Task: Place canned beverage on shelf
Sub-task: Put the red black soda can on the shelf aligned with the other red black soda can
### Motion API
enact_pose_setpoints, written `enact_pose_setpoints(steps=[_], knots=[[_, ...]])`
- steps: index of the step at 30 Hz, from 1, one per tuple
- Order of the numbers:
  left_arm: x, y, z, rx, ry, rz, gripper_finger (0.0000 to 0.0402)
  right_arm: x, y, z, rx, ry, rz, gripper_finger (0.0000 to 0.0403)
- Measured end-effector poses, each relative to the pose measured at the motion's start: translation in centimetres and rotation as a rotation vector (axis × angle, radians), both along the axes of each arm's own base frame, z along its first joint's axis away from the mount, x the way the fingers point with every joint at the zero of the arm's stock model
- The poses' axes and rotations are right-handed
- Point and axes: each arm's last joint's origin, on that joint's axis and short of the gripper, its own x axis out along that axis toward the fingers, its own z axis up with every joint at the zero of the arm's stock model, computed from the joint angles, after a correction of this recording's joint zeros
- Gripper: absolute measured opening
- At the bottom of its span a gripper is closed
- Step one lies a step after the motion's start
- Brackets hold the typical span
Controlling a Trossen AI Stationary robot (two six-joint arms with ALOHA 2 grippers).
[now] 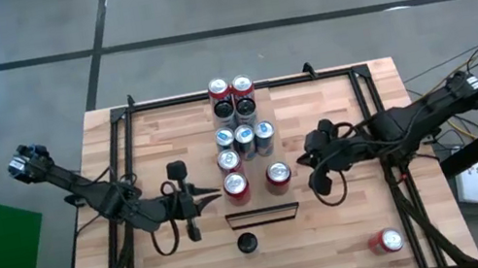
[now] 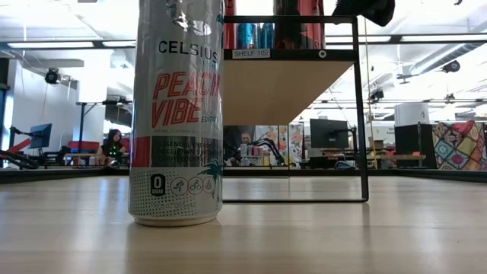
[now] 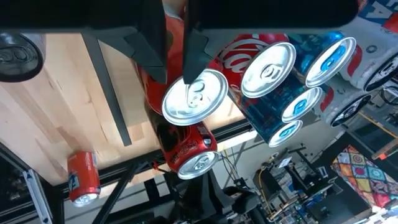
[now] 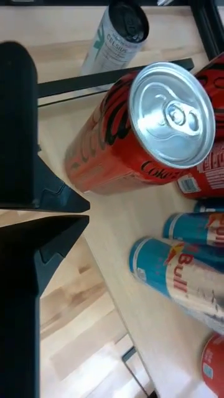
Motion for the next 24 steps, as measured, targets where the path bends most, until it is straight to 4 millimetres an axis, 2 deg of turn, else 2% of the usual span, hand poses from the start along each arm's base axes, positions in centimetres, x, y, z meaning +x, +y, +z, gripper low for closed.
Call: enact_pose_setpoints(steps=[4, 24], knots=[[0.0, 0.0, 0.0, -0.002, -0.001, 0.001, 0.0003, 0.5, 0.2, -0.4, 0.0, 0.0, 0.003, 0.0009], [0.0, 0.0, 0.0, -0.013, -0.005, 0.005, 0.0001, 2.4, 1.3, -1.2, 0.054, -0.026, 0.078, 0.0009]])
